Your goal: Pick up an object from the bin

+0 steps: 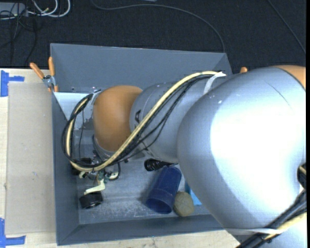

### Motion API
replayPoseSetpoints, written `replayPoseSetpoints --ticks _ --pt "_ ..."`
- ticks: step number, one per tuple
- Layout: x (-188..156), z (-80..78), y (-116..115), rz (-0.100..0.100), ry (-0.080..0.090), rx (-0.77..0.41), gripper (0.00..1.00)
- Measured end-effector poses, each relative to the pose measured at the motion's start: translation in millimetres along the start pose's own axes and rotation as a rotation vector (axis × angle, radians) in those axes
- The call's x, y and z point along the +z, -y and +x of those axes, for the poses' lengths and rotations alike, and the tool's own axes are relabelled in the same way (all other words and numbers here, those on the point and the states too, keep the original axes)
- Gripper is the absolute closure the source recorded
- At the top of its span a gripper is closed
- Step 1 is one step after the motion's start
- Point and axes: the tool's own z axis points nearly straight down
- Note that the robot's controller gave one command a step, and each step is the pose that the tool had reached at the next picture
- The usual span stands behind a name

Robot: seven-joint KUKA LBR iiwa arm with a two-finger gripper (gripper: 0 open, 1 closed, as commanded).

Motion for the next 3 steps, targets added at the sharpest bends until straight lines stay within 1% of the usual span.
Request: replayPoseSetpoints --ticks 1,2,3 --pt "-17.6 1.0 0.8 0.002 -0.003 0.000 1.00" --pt "-39.4 0.2 0.0 -0.001 0.000 0.001 1.00" --pt "-55.6 0.5 0.5 0.000 -0.001 0.000 1.00"
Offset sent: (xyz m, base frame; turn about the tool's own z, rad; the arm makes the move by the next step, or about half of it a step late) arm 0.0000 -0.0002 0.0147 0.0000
